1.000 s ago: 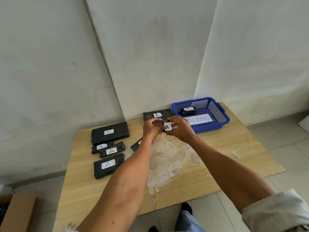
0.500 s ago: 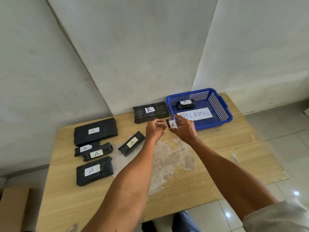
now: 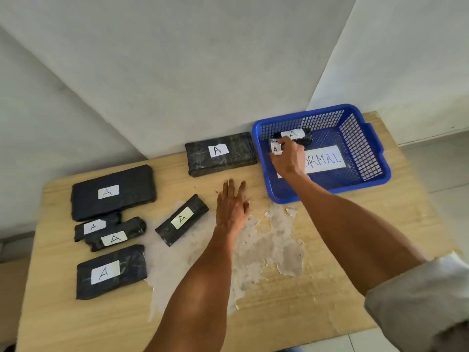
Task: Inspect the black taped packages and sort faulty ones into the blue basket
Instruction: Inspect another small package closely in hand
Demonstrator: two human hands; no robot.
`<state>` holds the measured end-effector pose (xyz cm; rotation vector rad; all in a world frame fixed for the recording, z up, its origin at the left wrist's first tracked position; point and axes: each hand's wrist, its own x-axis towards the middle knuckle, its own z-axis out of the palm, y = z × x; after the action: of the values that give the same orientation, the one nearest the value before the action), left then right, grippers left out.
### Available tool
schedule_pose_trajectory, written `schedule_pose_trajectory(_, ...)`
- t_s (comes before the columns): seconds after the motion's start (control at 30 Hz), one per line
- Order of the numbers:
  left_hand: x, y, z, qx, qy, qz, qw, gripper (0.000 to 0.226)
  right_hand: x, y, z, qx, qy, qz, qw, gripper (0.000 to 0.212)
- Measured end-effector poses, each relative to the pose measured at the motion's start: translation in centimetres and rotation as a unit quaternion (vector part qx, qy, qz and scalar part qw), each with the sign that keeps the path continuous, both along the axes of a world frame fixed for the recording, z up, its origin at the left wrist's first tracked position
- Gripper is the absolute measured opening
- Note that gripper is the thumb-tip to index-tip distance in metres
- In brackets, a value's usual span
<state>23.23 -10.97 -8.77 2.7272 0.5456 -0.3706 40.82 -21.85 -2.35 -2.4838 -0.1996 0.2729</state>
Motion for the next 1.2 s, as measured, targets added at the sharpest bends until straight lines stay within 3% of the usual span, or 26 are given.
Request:
schedule_pose_trajectory(0.3, 1.7, 0.2, -5.0, 0.056, -0.080, 0.030, 0.995, 0.057, 2.1, 2.1, -4.7, -0.044, -0.092, 0.085, 0.991, 0.019)
schedule_pose_trajectory(0.57, 1.6, 0.1, -5.3, 0.066, -0.090, 0.043, 0.993, 0.058, 1.3, 1.5, -7.2, -0.015, -0.157, 0.108, 0.982, 0.025)
schedule_pose_trajectory(1.2, 1.5, 0.2, -5.4, 0.066, -0.080, 0.040, 0.994, 0.059, 0.8, 1.5, -6.6, -0.118, -0.220, 0.113, 0.962, 0.023)
